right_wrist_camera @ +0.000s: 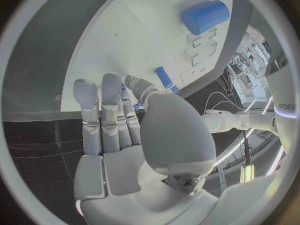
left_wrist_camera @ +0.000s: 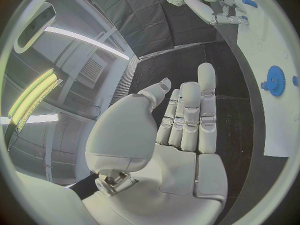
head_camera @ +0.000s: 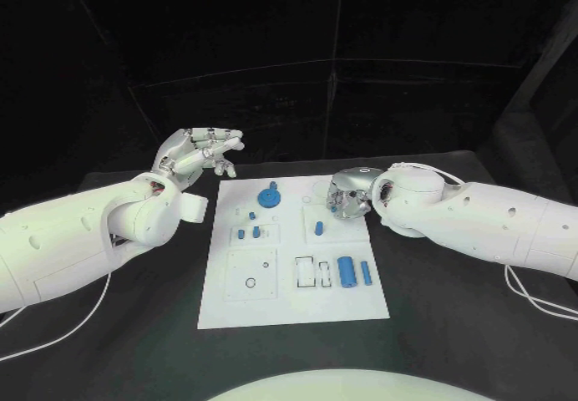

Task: Assemble the parts on the task board

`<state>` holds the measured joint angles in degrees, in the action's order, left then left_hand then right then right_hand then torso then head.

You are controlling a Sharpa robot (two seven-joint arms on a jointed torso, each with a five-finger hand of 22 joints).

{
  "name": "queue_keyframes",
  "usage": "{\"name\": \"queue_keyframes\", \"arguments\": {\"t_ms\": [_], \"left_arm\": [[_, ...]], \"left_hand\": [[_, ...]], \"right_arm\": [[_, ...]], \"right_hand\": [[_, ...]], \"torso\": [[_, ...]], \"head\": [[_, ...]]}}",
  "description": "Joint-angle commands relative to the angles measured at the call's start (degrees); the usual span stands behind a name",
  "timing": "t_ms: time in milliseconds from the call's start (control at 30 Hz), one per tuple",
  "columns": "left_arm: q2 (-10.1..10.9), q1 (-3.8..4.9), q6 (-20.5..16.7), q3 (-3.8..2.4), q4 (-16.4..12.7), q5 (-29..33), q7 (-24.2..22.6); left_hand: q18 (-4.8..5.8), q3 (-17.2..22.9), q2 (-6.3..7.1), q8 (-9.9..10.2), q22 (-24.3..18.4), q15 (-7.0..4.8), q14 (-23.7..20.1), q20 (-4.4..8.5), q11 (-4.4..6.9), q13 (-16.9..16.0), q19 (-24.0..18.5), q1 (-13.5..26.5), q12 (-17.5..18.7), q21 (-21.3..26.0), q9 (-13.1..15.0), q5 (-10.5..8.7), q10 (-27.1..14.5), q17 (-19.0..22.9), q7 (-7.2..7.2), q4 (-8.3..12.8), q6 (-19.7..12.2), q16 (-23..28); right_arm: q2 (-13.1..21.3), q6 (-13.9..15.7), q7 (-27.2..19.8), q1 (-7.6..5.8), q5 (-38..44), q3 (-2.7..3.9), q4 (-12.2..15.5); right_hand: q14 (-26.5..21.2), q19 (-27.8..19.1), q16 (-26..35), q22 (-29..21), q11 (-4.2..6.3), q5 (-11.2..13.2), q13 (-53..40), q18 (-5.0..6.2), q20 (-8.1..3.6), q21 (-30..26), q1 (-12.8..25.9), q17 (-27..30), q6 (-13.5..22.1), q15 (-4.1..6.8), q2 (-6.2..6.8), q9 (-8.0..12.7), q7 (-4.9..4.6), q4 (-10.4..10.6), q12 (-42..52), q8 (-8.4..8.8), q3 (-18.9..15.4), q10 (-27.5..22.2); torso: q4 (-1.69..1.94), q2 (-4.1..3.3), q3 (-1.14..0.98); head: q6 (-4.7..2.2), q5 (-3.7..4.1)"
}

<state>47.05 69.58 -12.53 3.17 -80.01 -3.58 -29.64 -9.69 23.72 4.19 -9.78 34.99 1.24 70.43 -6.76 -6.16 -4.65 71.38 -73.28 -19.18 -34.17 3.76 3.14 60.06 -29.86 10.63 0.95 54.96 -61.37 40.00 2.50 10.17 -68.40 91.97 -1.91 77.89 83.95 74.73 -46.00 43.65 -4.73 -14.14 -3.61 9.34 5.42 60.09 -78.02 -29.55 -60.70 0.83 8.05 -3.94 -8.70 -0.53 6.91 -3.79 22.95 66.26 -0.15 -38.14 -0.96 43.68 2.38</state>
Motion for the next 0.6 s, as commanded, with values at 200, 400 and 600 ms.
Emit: {"name": "queue_keyframes", "arguments": {"t_ms": [200, 400, 600], "left_arm": [[0.0, 0.08, -0.3, -0.02, 0.0, 0.3, 0.0], [0.0, 0.08, -0.7, -0.02, 0.0, 0.3, 0.3], [-0.1, 0.08, -1.0, -0.02, 0.0, 0.3, 0.5]], "left_hand": [[-0.67, -0.5, -0.02, 0.3, -0.1, 0.09, -0.3, -0.06, -0.17, 0.0, -0.4, 0.4, -0.2, 0.3, 0.0, 0.08, -0.5, 0.0, 0.07, 0.0, -0.3, 0.0], [-0.67, -0.6, 0.01, 0.3, -0.1, 0.11, -0.4, -0.09, -0.2, 0.0, -0.4, 0.5, -0.3, 0.4, 0.0, 0.09, -0.6, 0.0, 0.12, 0.0, -0.4, 0.0], [-0.68, -0.7, 0.0, 0.3, -0.1, 0.14, -0.4, -0.11, -0.24, 0.0, -0.4, 0.4, -0.3, 0.4, 0.0, 0.1, -0.8, 0.0, 0.17, 0.0, -0.5, -0.1]], "right_arm": [[-0.5, 0.9, 0.7, 0.04, 1.3, -0.07, -0.3], [-0.6, 2.4, 1.8, 0.05, 2.5, -0.07, -0.4], [-0.8, 3.3, 2.8, 0.09, 4.0, -0.07, -0.4]], "right_hand": [[0.0, -0.1, -2.4, 2.1, 0.32, 1.0, -0.1, -1.29, -0.2, 1.9, -0.3, -2.0, -1.5, -0.03, -1.45, -0.2, 0.22, -0.2, 0.8, -0.67, 1.3, 1.4], [0.3, 0.6, -5.8, 5.6, 0.94, 4.2, -0.2, -1.73, -0.56, 4.7, -1.4, -5.1, -3.6, 0.47, -3.1, -0.4, 0.79, -1.0, 1.6, -1.49, 3.5, 3.3], [0.1, 0.7, -7.4, 7.2, 1.26, 6.4, -0.2, -1.93, -0.83, 6.2, -2.3, -6.3, -4.8, 0.69, -3.79, -0.4, 1.0, -2.3, 1.9, -1.79, 5.8, 4.4]], "torso": [[-0.05, 0.06, -0.04], [-0.02, 0.07, 0.0], [-0.01, 0.09, 0.0]], "head": [[0.41, -0.31], [0.45, -0.3], [0.47, -0.26]]}}
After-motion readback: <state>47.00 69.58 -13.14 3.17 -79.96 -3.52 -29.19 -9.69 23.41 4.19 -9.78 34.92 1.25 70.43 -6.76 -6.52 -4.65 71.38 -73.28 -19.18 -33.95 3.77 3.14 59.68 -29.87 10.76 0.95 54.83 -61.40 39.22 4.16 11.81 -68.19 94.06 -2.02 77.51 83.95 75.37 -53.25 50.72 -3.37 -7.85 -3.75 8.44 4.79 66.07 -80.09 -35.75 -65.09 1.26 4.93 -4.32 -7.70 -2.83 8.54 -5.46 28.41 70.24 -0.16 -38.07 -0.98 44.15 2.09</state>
